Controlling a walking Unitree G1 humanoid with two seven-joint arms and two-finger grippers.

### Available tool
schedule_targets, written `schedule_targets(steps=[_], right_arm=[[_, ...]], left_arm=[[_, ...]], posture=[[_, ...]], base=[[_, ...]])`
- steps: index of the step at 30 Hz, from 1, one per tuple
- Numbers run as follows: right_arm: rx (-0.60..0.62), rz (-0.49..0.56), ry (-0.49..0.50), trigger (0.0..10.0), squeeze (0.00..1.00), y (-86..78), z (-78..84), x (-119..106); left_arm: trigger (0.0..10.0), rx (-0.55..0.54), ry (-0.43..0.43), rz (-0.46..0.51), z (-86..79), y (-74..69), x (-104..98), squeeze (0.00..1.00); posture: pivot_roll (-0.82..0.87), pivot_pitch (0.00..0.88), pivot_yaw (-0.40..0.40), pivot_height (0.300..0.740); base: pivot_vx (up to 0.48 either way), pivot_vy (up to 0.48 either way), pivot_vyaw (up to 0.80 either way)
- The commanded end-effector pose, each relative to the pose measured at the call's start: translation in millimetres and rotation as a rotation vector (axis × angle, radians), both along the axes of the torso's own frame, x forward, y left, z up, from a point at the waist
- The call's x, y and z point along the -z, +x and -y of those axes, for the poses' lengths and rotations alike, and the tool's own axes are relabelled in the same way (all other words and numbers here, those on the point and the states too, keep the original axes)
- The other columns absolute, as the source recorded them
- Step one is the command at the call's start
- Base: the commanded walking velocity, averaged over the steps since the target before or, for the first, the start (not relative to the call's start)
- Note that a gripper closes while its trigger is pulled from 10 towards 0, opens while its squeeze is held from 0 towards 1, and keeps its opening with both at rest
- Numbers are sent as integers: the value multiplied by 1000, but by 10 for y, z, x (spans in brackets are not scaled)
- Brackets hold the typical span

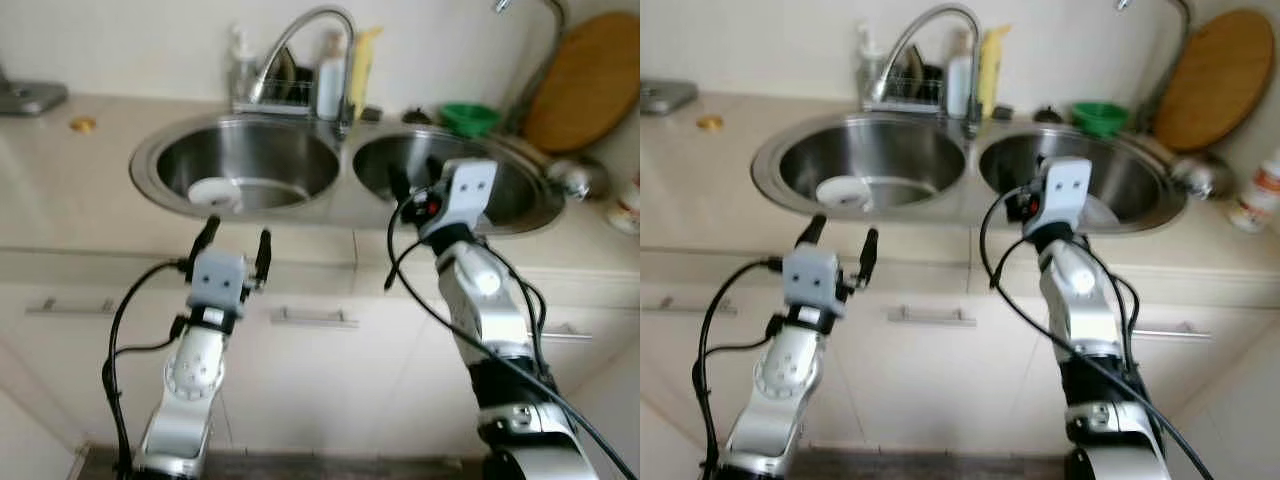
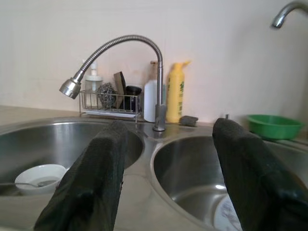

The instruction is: Kitchen organization

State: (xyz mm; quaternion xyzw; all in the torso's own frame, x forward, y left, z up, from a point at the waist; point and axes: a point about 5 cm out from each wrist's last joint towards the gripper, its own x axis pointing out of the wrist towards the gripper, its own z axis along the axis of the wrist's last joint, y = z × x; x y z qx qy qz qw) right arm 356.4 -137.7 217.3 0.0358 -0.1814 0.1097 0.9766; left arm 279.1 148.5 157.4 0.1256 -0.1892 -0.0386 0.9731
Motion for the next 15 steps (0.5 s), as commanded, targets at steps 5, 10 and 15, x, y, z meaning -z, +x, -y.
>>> schedule_targets(steps=[5,10,15], right_arm=[[-1,21,-20,10000,0,-36,-8,-37],[0,-3,-61,10000,0,-72,2,58],[-15,-23,-149,10000,0,-154,1,207]], left_arm=[[10000,7,-9,7,23,-9,-13,0],[10000,15,-15,5,31,-15,3,0],[10000,26,-27,-45,34,-35,102,0]], posture=[[73,0,-70,740],[74,0,-69,740],[72,0,-69,740]], base=[[-209,0,0],[0,0,0],[0,0,0]])
